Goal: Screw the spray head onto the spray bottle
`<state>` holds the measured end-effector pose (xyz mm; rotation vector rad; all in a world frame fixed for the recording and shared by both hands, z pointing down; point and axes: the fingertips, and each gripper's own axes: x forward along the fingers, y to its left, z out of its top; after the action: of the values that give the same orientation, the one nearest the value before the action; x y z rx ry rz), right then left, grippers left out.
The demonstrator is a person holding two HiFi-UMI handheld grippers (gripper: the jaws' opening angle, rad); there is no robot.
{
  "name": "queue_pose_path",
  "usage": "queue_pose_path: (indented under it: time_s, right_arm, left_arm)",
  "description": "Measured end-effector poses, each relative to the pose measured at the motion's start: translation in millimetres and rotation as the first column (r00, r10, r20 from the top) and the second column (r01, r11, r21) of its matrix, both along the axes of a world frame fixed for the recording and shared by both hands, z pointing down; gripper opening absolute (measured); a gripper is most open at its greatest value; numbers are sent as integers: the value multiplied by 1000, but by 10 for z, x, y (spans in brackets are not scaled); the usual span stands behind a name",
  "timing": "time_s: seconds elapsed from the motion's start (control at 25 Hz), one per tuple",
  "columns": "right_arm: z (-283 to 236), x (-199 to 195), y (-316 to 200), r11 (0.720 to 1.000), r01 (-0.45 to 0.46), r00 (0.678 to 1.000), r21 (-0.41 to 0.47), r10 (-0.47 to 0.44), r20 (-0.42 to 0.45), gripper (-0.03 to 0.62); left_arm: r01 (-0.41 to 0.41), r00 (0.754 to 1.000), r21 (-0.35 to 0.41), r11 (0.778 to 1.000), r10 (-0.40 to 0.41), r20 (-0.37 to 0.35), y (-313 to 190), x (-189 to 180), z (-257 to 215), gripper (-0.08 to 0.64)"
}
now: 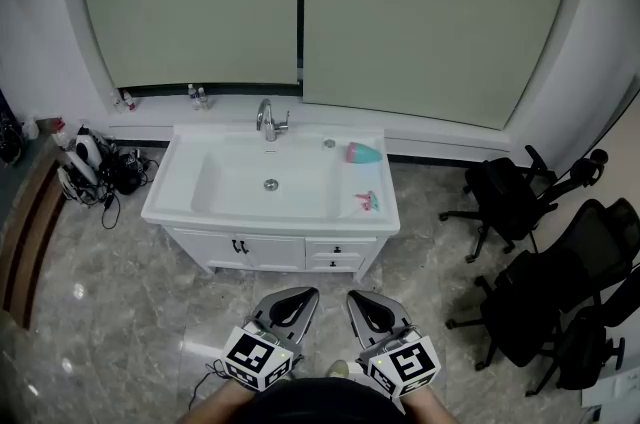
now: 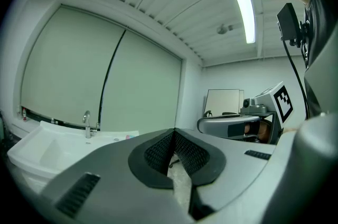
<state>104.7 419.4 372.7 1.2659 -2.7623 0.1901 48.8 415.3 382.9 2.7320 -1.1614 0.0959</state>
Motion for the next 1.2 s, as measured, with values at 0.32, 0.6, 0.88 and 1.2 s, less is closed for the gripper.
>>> queue_pose_path:
  time_s: [0.32,0.6,0.88,1.2]
  right_arm:
    - [6,13,-6,1000,29,998,-7,-29,57,0]
    - [94,173,-64,999,52,998,-1,-52,33,2]
    - [181,533,-225,998,59,997,-2,-59,43,2]
    - [281,872,-400,996,83,994,-15,-81,77,2]
  left_arm:
    - [4,1000,-16,1000,-4,4,-30,53,61,5]
    - [1,1000,-40,999,-1,10,-115,274,169,5]
    - [17,1000,-52,999,-16,26,-281,640,274,5]
    - [49,998,-80,996,-44,52,-418,959,386,5]
